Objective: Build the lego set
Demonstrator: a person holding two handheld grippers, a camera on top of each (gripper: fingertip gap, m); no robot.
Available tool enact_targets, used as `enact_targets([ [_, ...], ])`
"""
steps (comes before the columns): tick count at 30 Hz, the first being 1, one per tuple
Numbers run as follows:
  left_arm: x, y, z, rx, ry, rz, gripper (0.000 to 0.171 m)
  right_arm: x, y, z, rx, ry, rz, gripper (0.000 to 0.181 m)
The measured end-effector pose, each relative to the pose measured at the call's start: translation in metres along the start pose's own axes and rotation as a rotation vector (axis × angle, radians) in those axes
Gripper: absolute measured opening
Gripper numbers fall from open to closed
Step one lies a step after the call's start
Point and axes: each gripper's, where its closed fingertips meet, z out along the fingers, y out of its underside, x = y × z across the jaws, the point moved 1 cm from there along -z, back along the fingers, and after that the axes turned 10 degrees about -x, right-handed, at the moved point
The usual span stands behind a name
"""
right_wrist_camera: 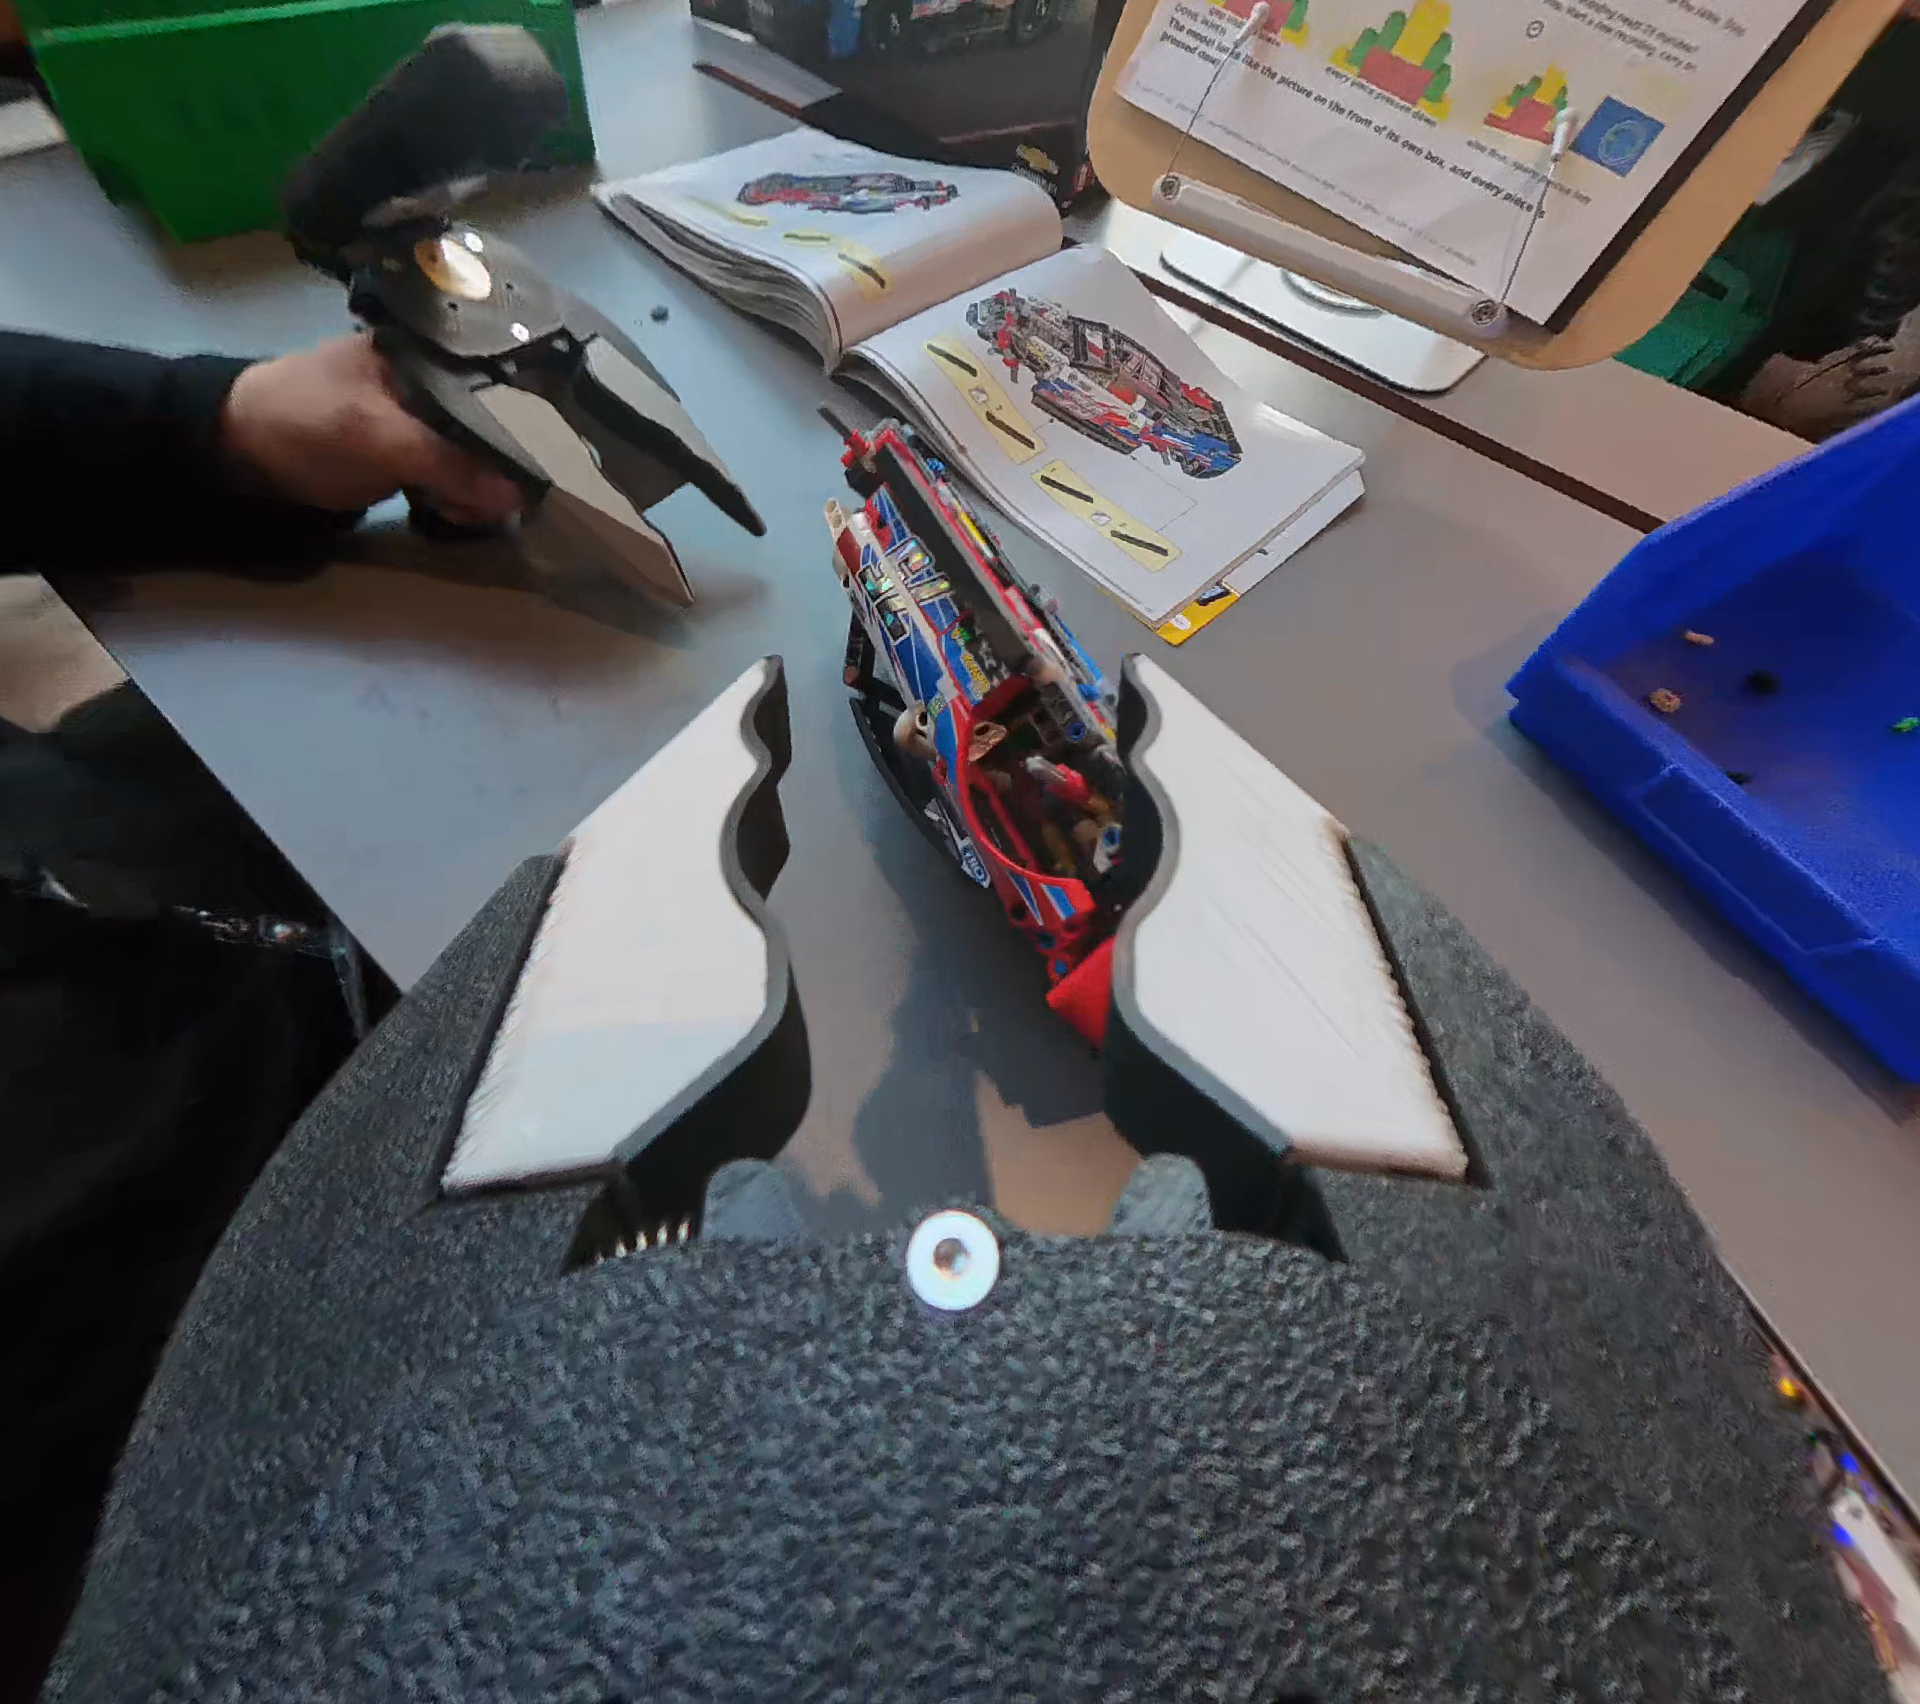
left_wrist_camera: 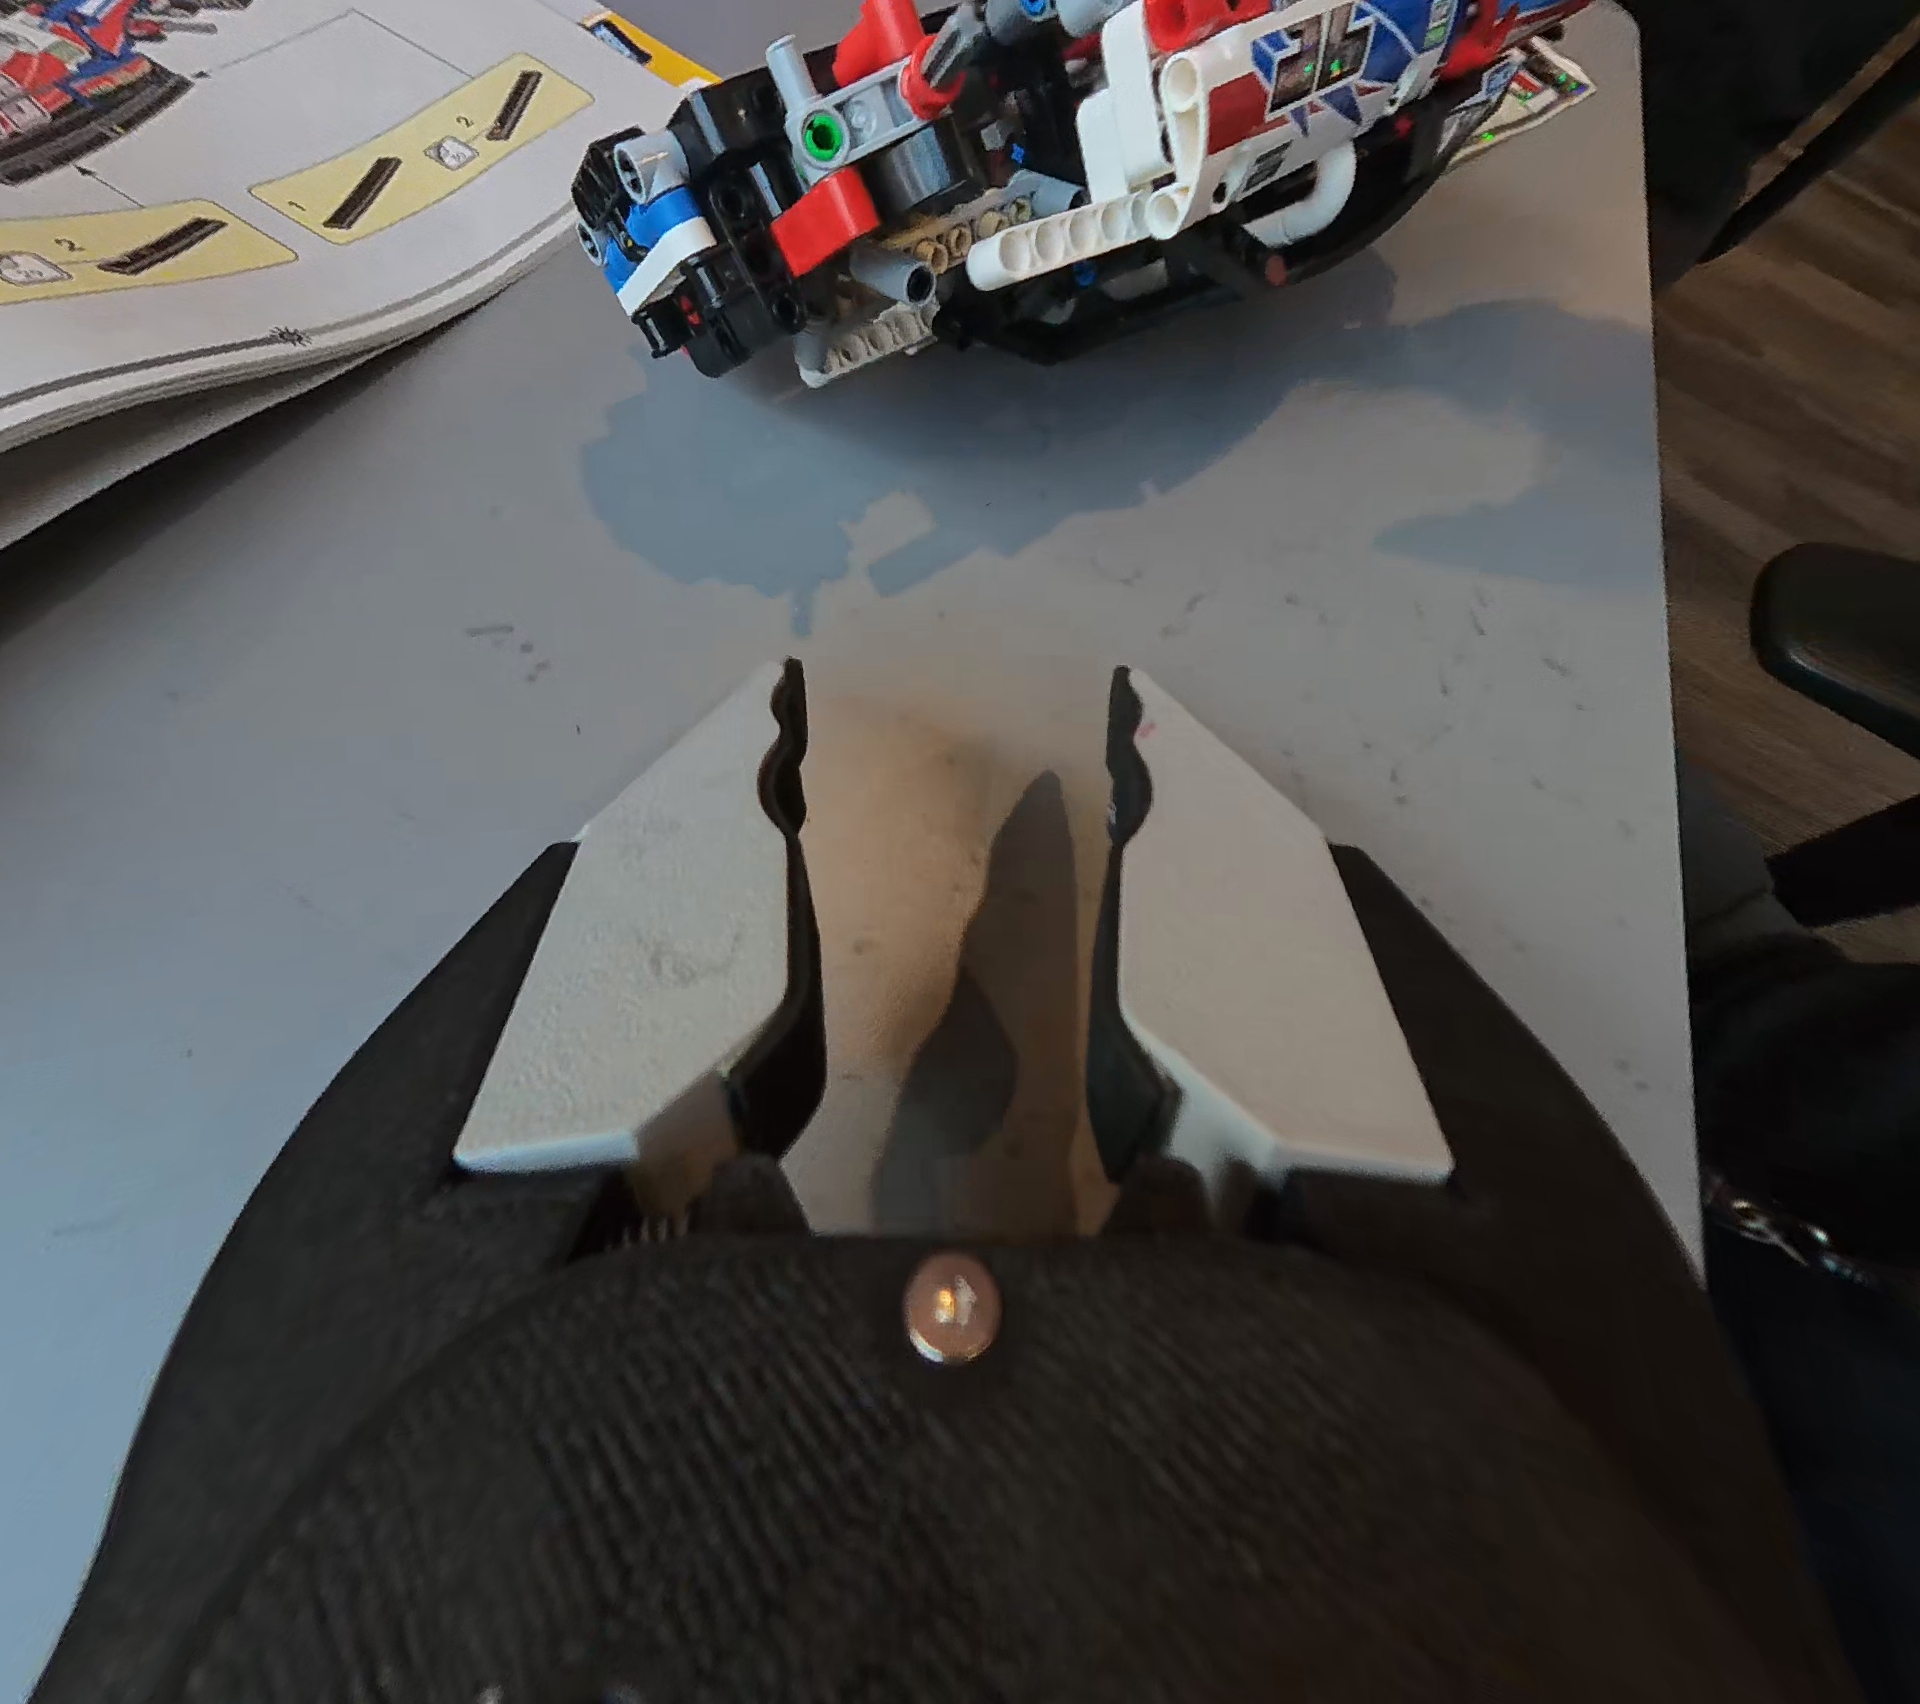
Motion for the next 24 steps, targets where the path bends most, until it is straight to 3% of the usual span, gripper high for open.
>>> enact_targets([
  [5, 0.005, -0.008, -0.008, 0.087, 0.018, -0.007, 0.057, -0.011, -0.04, -0.007, 0.215, -0.037, 0.03, 0.061],
  [10, 0.01, -0.01, -0.013, 0.124, 0.051, -0.029, 0.056, -0.019, -0.055, 0.03, 0.177, -0.118, 0.052, 0.067],
  [14, 0.011, -0.01, -0.015, 0.143, 0.054, -0.028, 0.054, -0.016, -0.068, 0.036, 0.206, -0.137, 0.051, 0.067],
  [21, 0.009, -0.009, -0.013, 0.121, 0.086, -0.061, 0.054, -0.007, -0.027, 0.052, -0.077, -0.165, 0.036, 0.07],
  [24, 0.01, -0.01, -0.009, 0.113, 0.119, -0.115, 0.053, -0.002, -0.013, 0.052, -0.238, -0.104, -0.074, 0.066],
])
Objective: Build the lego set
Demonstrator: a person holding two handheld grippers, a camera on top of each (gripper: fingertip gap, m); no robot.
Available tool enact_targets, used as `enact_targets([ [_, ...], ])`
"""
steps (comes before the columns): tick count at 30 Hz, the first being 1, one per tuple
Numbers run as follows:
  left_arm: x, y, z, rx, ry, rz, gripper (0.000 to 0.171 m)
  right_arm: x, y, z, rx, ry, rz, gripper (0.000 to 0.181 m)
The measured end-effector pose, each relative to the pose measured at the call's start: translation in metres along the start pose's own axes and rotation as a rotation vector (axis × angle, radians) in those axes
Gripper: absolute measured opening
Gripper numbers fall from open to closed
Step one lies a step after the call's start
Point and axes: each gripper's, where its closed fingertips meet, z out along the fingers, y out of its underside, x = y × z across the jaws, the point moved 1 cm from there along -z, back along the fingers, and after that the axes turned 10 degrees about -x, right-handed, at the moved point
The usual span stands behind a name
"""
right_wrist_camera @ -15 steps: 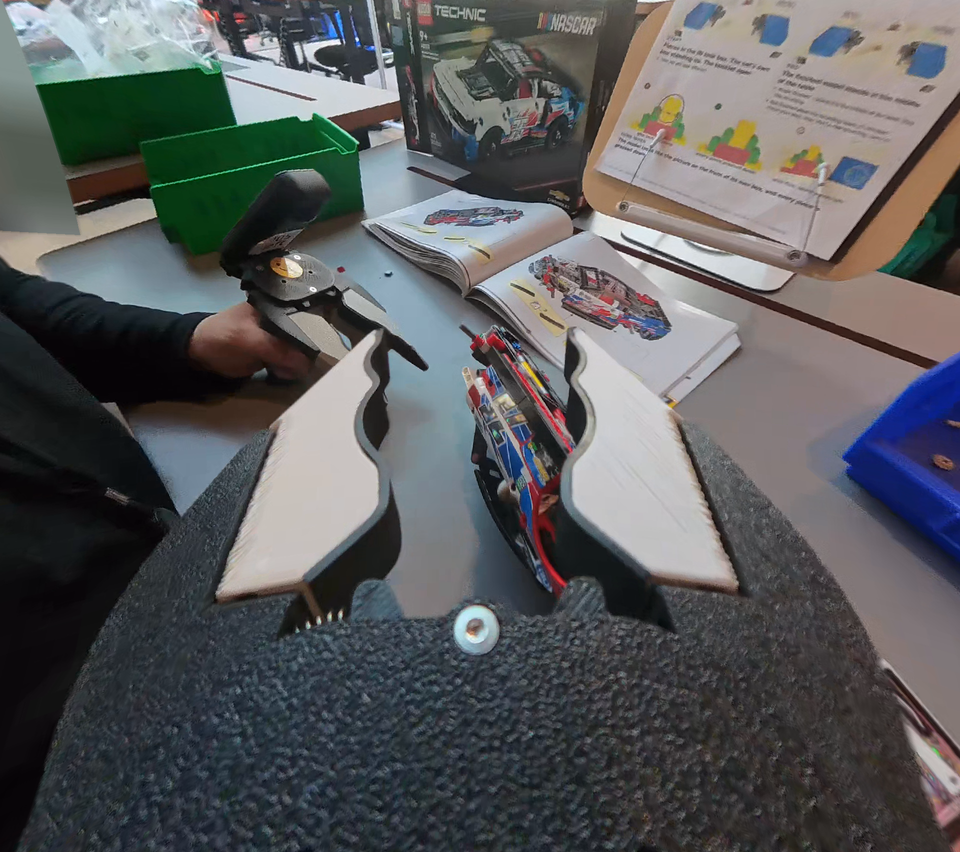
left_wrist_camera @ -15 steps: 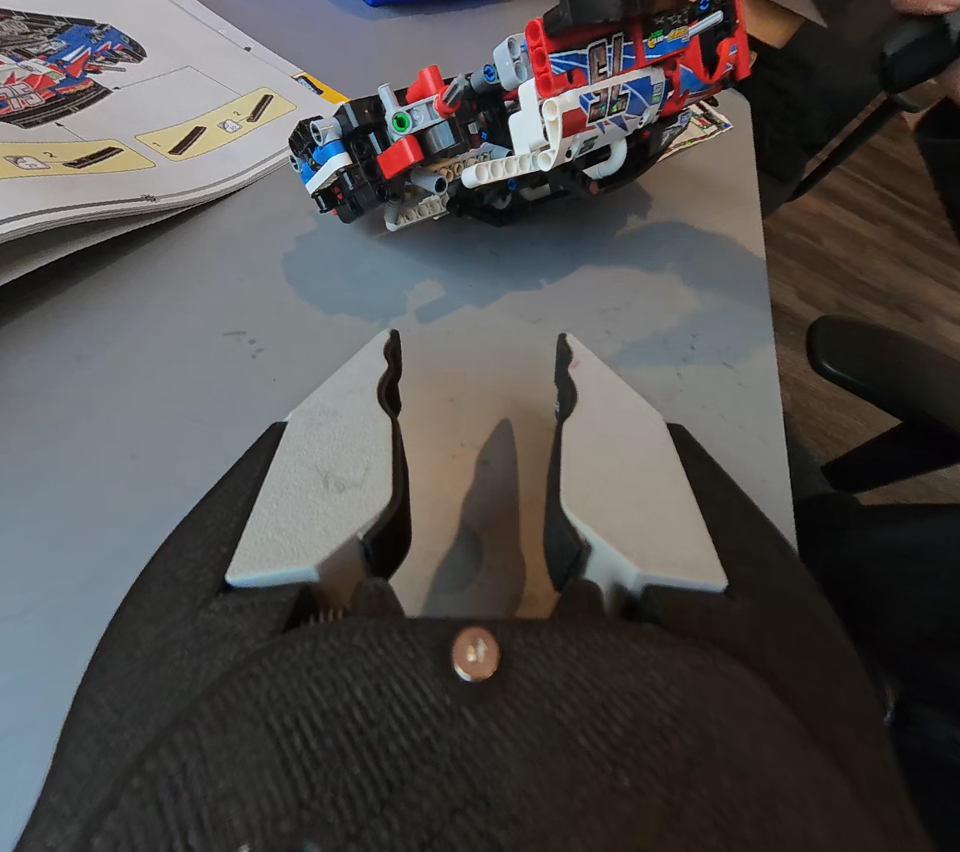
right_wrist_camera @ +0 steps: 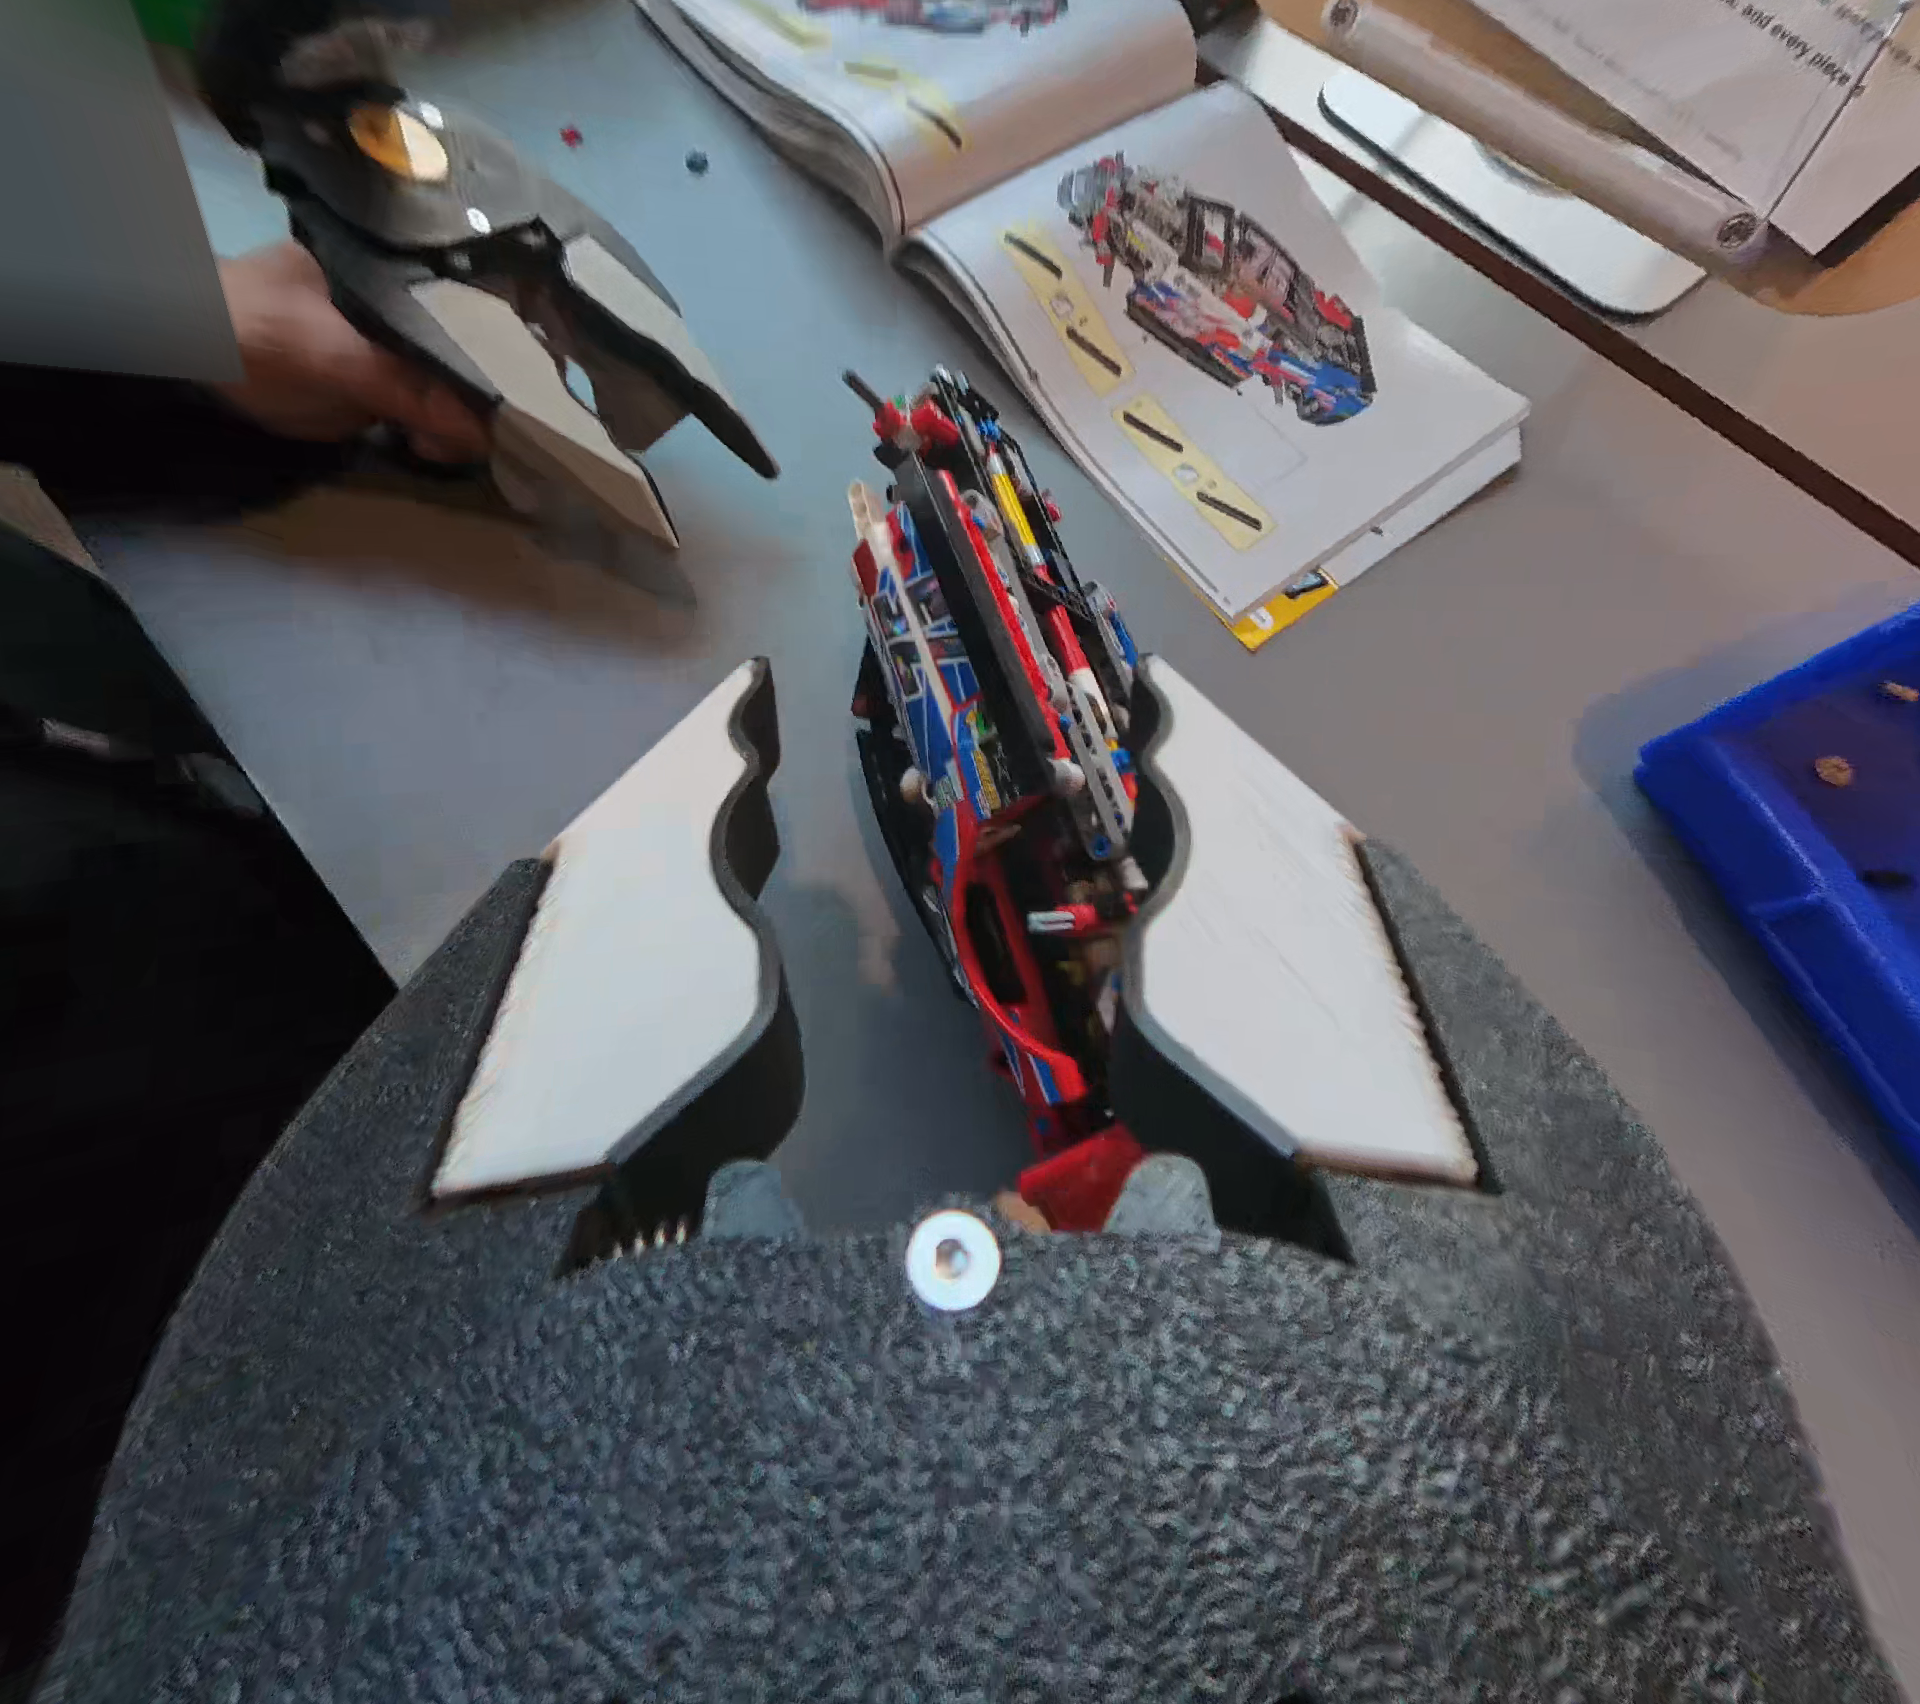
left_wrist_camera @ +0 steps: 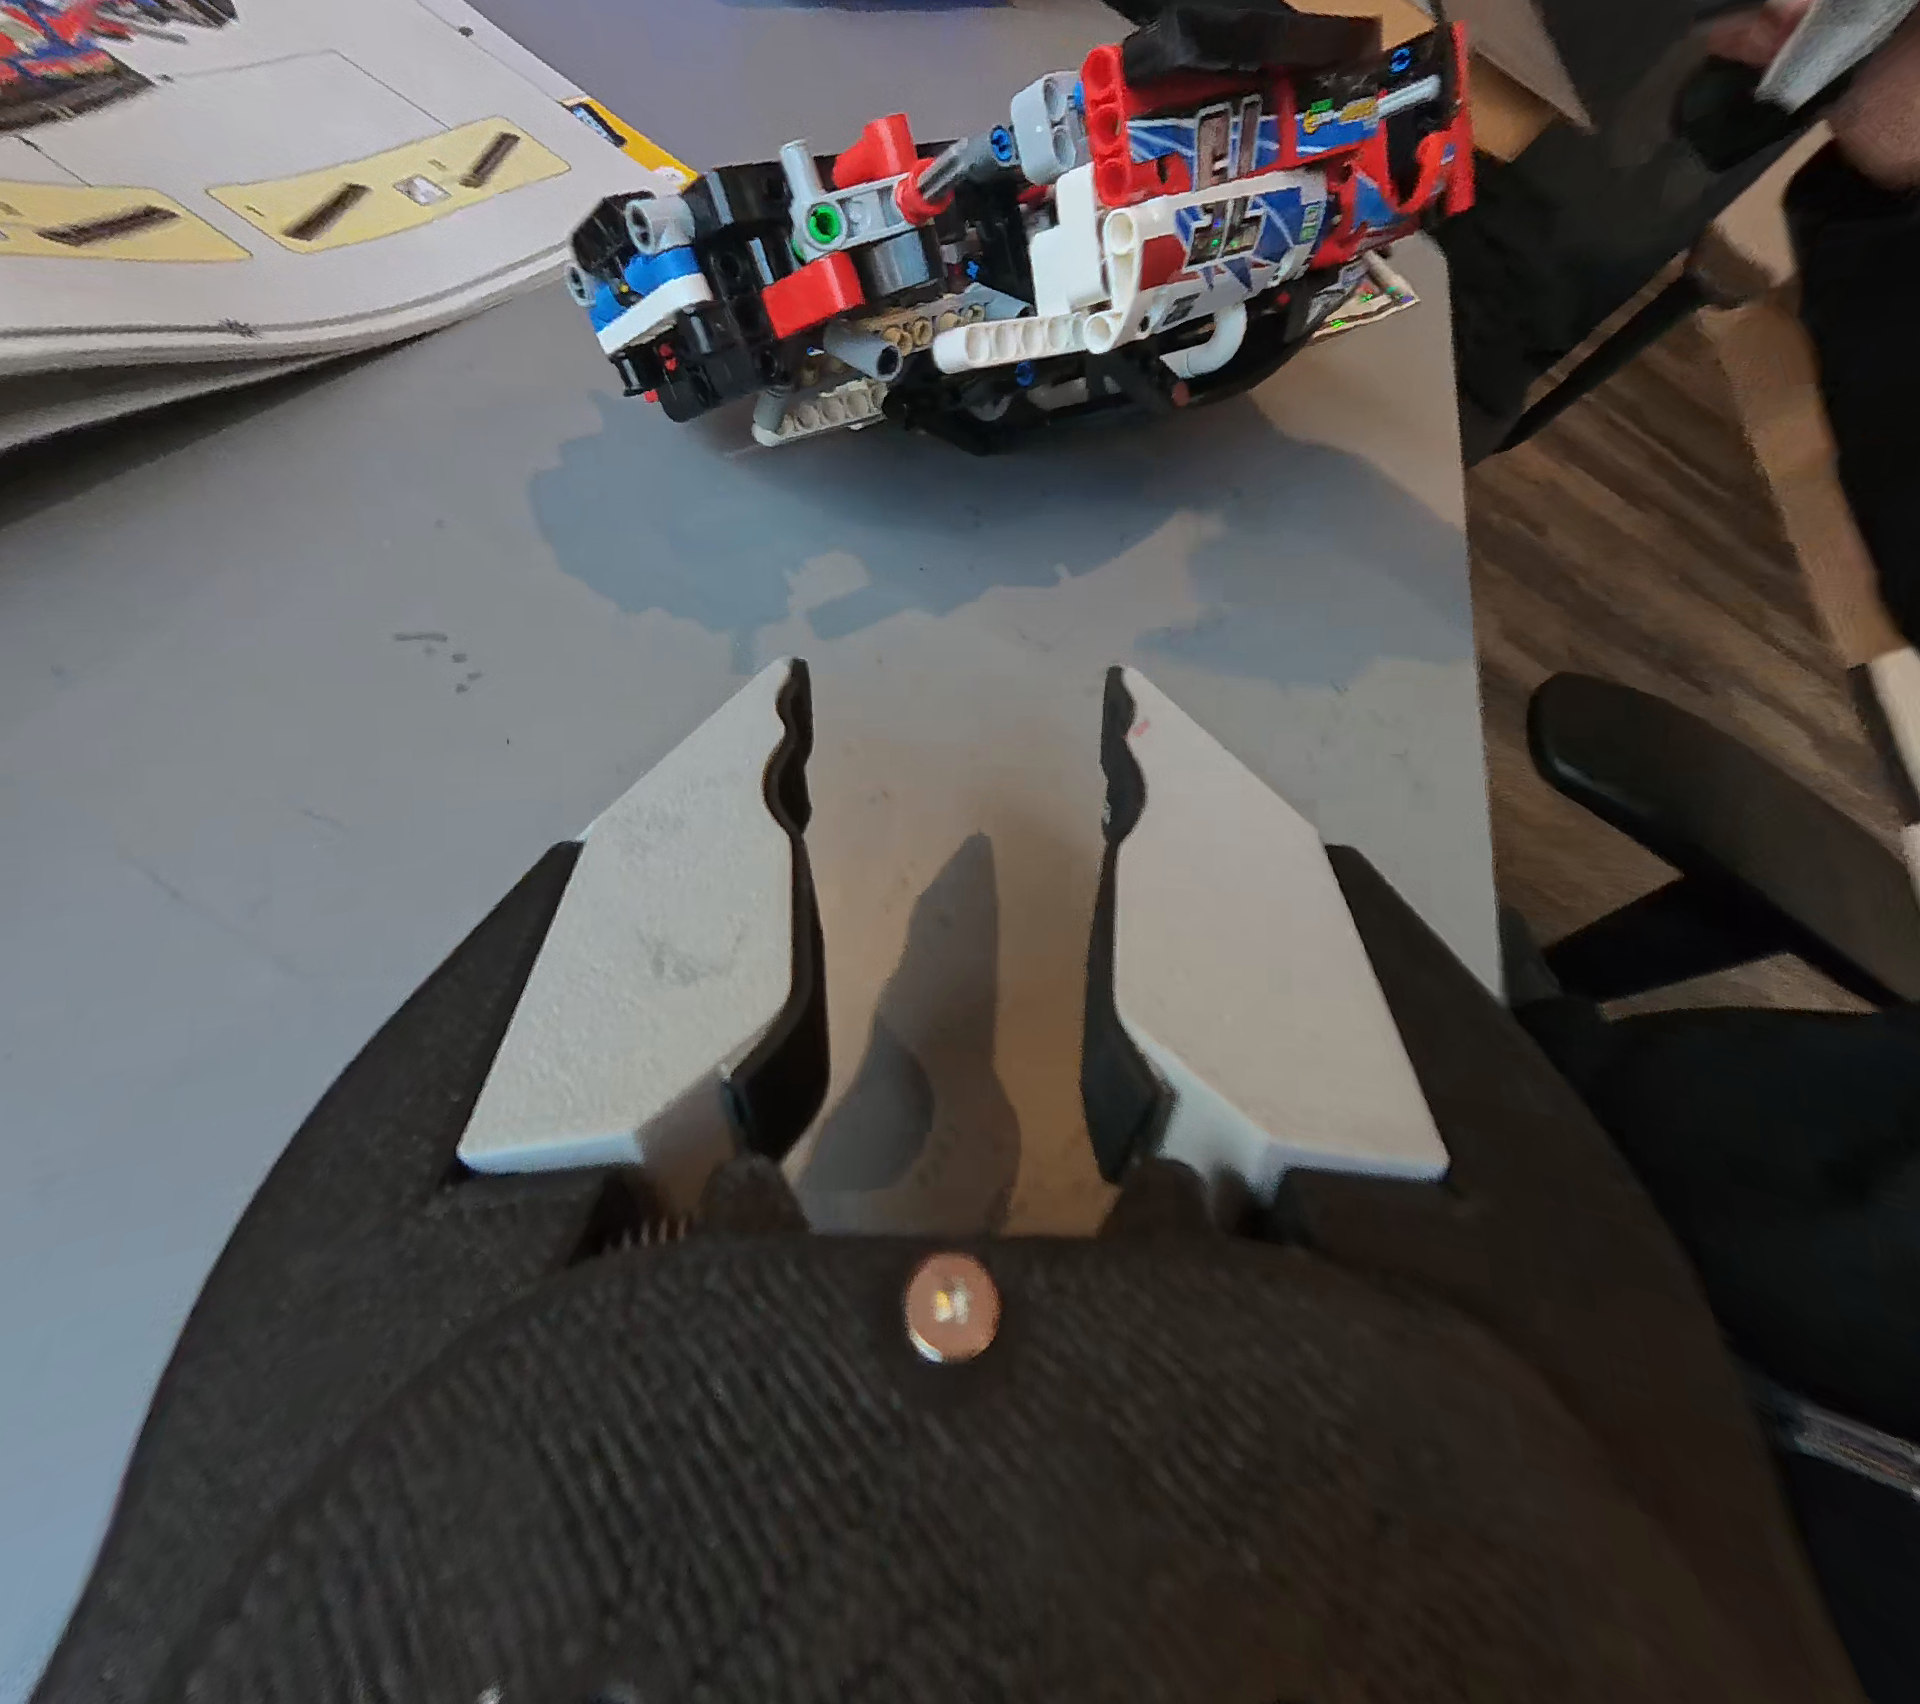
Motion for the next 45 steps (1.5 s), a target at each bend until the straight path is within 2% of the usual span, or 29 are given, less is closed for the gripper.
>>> enact_targets([
  [4, 0.037, 0.003, 0.016, -0.02, 0.297, -0.21, 0.062, 0.029, 0.027, -0.017, -0.147, 0.001, -0.028, 0.064],
  [7, 0.049, 0.006, 0.032, -0.088, 0.381, -0.312, 0.074, 0.036, 0.046, -0.028, -0.186, -0.201, -0.013, 0.072],
  [9, 0.057, 0.0, 0.041, -0.111, 0.442, -0.357, 0.075, 0.047, 0.06, -0.021, -0.276, -0.25, -0.012, 0.079],
  [16, 0.062, -0.025, 0.068, -0.101, 0.482, -0.419, 0.076, 0.046, 0.089, 0.005, -0.542, -0.481, 0.004, 0.08],
  [20, 0.062, -0.034, 0.076, -0.078, 0.477, -0.419, 0.076, 0.032, 0.102, 0.007, -0.608, -0.567, 0.001, 0.078],
  [24, 0.049, -0.045, 0.078, -0.039, 0.446, -0.434, 0.074, 0.03, 0.107, 0.01, -0.613, -0.523, -0.03, 0.079],
  [26, 0.044, -0.049, 0.079, -0.026, 0.438, -0.431, 0.069, 0.027, 0.108, 0.007, -0.606, -0.54, -0.02, 0.08],
  [29, 0.045, -0.055, 0.077, 0.0, 0.475, -0.439, 0.059, 0.019, 0.112, 0.004, -0.595, -0.573, -0.021, 0.074],
  [34, 0.048, -0.06, 0.075, 0.038, 0.535, -0.443, 0.052, -0.006, 0.117, -0.003, -0.568, -0.66, -0.011, 0.067],
  [37, 0.047, -0.062, 0.073, 0.039, 0.535, -0.431, 0.063, -0.028, 0.116, -0.006, -0.546, -0.737, 0.008, 0.066],
  [45, 0.042, -0.062, 0.064, 0.011, 0.573, -0.4, 0.062, -0.064, 0.109, -0.002, -0.476, -0.799, -0.003, 0.059],
])
